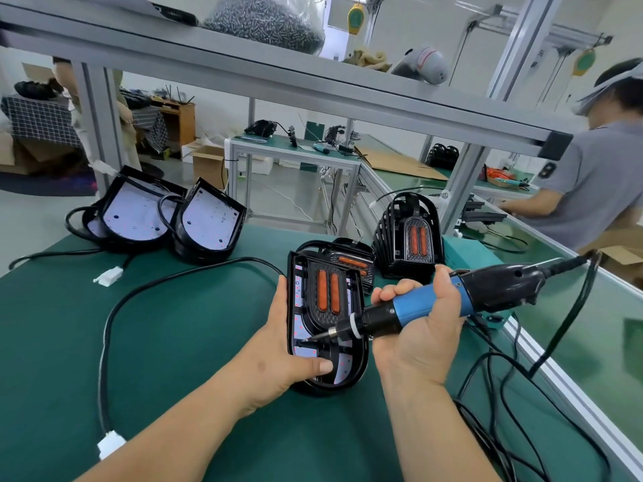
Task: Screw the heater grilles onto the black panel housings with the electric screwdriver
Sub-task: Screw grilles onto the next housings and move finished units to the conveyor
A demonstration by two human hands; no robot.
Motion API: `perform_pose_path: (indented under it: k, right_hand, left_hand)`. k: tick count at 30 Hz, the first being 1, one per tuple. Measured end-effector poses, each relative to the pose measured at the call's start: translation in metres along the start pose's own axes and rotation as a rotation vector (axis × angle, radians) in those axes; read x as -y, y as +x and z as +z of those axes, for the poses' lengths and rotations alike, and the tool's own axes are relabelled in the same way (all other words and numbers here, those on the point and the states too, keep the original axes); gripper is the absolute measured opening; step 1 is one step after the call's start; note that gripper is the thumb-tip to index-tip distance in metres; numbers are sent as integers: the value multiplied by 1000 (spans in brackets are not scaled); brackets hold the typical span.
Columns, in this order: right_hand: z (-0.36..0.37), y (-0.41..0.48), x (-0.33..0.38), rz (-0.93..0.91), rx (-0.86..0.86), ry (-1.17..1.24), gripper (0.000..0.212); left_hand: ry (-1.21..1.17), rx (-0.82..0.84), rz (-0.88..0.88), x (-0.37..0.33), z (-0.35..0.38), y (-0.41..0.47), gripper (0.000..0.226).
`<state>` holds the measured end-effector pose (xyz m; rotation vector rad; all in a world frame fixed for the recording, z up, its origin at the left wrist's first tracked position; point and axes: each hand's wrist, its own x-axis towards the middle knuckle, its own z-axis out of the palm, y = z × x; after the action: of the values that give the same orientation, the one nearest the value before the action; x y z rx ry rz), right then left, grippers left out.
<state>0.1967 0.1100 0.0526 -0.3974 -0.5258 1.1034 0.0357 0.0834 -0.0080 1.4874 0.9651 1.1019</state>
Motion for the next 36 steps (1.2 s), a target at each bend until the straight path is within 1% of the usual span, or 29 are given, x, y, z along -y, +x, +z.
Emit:
perform_pose_path:
  k: [3, 13, 22, 28, 33, 36]
  right_hand:
    - [2, -1, 0, -6, 13, -13, 30]
    - [11, -8, 3, -69, 130, -59, 14]
    - [12, -8, 1, -65, 118, -66, 13]
    - [10, -5, -2, -22, 81, -59, 18]
    - [14, -2, -6, -25, 82, -92, 13]
    - [14, -1, -6, -28, 87, -92, 11]
  left_hand:
    - [9, -9, 5, 0, 1, 0, 132]
    - [41, -18, 24, -2, 1, 1, 129]
    - [23, -35, -4, -2, 1, 5, 129]
    - [-27, -42, -28, -1, 0, 8, 120]
    - [-37, -51, -17, -1, 0, 10, 107]
    - [-38, -60, -30, -2, 0, 10, 111]
